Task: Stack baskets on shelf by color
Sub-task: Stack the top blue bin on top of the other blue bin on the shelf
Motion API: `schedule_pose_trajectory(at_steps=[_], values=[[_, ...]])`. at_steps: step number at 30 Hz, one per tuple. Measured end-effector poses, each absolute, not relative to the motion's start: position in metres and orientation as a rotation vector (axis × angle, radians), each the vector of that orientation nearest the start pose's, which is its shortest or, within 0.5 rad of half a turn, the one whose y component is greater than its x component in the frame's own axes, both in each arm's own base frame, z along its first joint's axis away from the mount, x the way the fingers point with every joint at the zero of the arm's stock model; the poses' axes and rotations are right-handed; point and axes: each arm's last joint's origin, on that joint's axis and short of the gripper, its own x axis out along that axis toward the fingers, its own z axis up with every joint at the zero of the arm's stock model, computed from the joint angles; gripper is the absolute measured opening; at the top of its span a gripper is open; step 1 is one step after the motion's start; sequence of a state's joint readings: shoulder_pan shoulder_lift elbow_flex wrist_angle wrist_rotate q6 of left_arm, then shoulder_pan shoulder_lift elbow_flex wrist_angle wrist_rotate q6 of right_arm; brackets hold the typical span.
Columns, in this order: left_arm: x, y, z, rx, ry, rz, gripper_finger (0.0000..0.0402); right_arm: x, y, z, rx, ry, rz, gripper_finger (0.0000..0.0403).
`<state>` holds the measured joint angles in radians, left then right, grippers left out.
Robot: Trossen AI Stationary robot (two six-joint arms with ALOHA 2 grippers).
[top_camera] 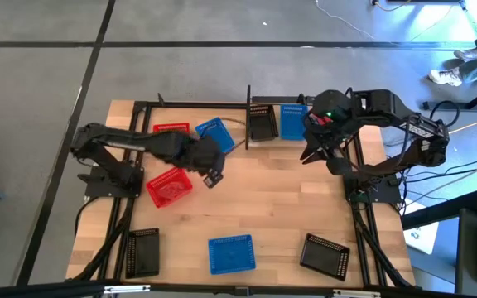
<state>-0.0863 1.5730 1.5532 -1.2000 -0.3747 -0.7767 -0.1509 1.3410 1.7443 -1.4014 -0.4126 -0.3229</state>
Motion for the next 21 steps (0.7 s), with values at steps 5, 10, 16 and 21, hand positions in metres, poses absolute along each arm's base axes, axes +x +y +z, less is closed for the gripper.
schedule_pose_trajectory(at_steps=[5, 10, 16, 21], values=[[0.309, 0.031, 0.321, -0.621, 1.090, 0.680, 0.0067, 0.208, -0.020, 0.435, -0.016, 0.902, 0.387, 0.0062], [0.308, 0.073, 0.315, -0.748, 1.092, 0.747, 0.0067, 0.206, -0.019, 0.436, -0.012, 0.898, 0.395, 0.0062], [0.292, 0.119, 0.315, -1.008, 0.993, 0.953, 0.0067, 0.206, -0.019, 0.436, 0.031, 0.907, 0.373, 0.0062], [0.287, 0.138, 0.311, -0.910, 1.018, 0.965, 0.0067, 0.206, -0.019, 0.436, 0.033, 0.908, 0.372, 0.0062]])
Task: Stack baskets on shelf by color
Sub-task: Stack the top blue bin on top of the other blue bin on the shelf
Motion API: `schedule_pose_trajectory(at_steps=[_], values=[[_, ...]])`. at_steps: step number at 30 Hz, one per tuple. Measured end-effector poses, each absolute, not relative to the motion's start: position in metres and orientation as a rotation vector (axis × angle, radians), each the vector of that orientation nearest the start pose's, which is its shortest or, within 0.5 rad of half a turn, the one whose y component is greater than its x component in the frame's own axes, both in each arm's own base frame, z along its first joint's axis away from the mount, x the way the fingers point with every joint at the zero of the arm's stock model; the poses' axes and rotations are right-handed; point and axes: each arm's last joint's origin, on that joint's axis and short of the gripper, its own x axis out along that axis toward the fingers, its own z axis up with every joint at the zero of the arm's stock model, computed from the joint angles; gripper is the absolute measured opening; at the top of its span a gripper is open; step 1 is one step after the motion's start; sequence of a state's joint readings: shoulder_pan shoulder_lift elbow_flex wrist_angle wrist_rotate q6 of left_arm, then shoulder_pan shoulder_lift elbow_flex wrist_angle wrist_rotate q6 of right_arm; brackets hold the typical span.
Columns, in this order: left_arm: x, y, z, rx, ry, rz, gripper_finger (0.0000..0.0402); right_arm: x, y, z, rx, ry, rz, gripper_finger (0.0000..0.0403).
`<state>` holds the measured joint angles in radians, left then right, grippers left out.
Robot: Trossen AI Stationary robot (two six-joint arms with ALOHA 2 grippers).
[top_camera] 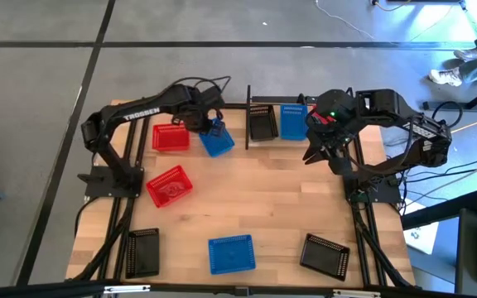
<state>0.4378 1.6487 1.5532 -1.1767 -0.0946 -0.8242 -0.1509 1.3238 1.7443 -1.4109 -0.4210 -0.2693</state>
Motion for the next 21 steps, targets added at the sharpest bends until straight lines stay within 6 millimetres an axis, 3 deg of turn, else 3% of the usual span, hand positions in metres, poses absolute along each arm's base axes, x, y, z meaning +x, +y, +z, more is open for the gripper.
schedule_pose_trajectory(at_steps=[5, 12, 17, 21], values=[[0.287, 0.139, 0.312, -0.770, 1.068, 0.859, 0.0067, 0.206, -0.019, 0.436, 0.033, 0.907, 0.371, 0.0062], [0.296, 0.125, 0.310, -0.580, 1.151, 0.701, 0.0067, 0.206, -0.019, 0.436, 0.032, 0.906, 0.371, 0.0062], [0.313, 0.116, 0.291, -0.395, 1.272, 0.518, 0.0067, 0.206, -0.020, 0.436, 0.030, 0.900, 0.370, 0.0062], [0.332, 0.113, 0.264, -0.239, 1.371, 0.359, 0.0067, 0.206, -0.019, 0.436, 0.034, 0.901, 0.368, 0.0062]])
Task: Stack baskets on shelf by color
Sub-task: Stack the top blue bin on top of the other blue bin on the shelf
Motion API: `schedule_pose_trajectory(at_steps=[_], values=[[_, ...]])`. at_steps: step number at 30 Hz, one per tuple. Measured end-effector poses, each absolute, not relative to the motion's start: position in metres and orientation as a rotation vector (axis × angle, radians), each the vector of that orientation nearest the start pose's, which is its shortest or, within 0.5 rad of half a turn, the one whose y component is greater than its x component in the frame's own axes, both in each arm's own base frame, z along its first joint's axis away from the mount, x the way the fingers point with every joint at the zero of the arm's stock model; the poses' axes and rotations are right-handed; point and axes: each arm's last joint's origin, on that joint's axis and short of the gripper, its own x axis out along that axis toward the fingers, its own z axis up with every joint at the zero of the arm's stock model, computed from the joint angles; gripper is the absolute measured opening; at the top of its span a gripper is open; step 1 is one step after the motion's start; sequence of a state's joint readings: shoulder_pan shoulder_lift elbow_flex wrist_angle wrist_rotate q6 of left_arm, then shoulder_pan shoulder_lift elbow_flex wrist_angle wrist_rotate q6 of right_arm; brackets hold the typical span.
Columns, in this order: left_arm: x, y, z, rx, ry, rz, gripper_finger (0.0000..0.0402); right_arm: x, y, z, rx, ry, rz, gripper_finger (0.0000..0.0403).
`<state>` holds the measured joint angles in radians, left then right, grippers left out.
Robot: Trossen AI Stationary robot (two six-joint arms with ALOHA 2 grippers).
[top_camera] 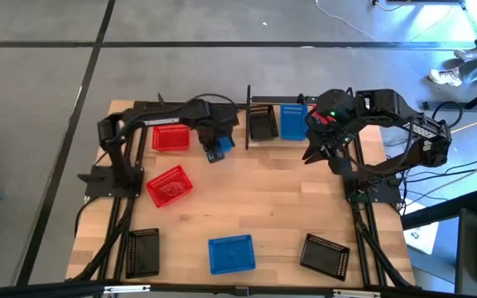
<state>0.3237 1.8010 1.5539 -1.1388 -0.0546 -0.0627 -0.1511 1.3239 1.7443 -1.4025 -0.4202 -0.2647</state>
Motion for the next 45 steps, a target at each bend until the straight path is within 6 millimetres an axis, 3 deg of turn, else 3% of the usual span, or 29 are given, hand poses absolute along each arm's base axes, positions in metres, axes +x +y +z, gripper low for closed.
schedule_pose_trajectory(at_steps=[6, 12, 19, 30, 45], values=[[0.352, 0.108, 0.239, -0.003, 1.401, 0.113, 0.0066, 0.207, -0.020, 0.436, 0.058, 0.903, 0.355, 0.0062], [0.355, 0.107, 0.240, 0.209, 1.378, -0.044, 0.0066, 0.208, -0.020, 0.437, 0.054, 0.890, 0.354, 0.0062], [0.350, 0.109, 0.248, 0.141, 1.340, -0.073, 0.0066, 0.208, -0.020, 0.437, 0.051, 0.881, 0.354, 0.0062], [0.339, 0.116, 0.217, 0.080, 1.395, -0.028, 0.0066, 0.210, -0.020, 0.438, 0.044, 0.864, 0.353, 0.0062], [0.342, 0.122, 0.210, 0.035, 1.341, 0.109, 0.0066, 0.210, -0.020, 0.438, 0.043, 0.863, 0.354, 0.0062]])
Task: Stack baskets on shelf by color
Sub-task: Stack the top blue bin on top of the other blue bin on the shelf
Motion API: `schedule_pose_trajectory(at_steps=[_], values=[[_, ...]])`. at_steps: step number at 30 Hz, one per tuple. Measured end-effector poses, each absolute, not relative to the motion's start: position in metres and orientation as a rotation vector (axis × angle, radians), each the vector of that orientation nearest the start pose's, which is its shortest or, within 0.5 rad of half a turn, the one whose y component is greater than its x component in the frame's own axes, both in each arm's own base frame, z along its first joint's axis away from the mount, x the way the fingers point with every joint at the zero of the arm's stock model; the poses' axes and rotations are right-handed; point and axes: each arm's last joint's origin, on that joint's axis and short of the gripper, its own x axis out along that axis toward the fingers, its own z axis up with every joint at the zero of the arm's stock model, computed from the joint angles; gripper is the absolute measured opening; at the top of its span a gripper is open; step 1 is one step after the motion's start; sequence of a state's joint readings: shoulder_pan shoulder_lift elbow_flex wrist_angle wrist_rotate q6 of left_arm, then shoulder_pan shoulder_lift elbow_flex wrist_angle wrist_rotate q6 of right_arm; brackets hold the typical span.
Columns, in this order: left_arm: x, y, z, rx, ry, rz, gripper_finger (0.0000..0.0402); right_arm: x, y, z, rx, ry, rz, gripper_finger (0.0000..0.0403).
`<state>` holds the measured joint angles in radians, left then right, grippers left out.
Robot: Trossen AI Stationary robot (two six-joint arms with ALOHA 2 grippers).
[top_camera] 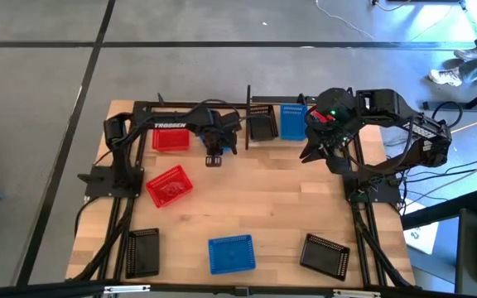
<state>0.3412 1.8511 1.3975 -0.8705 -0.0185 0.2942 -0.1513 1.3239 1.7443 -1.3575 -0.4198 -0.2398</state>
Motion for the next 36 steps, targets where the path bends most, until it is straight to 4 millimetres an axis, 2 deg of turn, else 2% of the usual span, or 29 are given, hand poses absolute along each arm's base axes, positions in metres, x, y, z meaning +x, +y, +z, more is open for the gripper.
schedule_pose_trajectory(at_steps=[9, 17, 23, 27, 32, 36], values=[[0.335, 0.117, 0.190, 0.025, 1.377, 0.140, 0.0066, 0.210, -0.020, 0.438, 0.041, 0.862, 0.354, 0.0062], [0.336, 0.117, 0.189, 0.026, 1.369, 0.136, 0.0065, 0.210, -0.020, 0.439, 0.037, 0.856, 0.354, 0.0062], [0.336, 0.117, 0.189, 0.008, 1.367, 0.154, 0.0010, 0.210, -0.020, 0.439, 0.037, 0.856, 0.355, 0.0062], [0.336, 0.115, 0.189, -0.009, 1.366, 0.173, 0.0005, 0.210, -0.020, 0.439, 0.037, 0.856, 0.354, 0.0062], [0.330, 0.102, 0.204, 0.032, 1.380, 0.215, 0.0002, 0.210, -0.020, 0.439, 0.037, 0.856, 0.354, 0.0062], [0.320, 0.086, 0.229, 0.071, 1.357, 0.261, 0.0001, 0.211, -0.020, 0.439, 0.037, 0.857, 0.353, 0.0062]])
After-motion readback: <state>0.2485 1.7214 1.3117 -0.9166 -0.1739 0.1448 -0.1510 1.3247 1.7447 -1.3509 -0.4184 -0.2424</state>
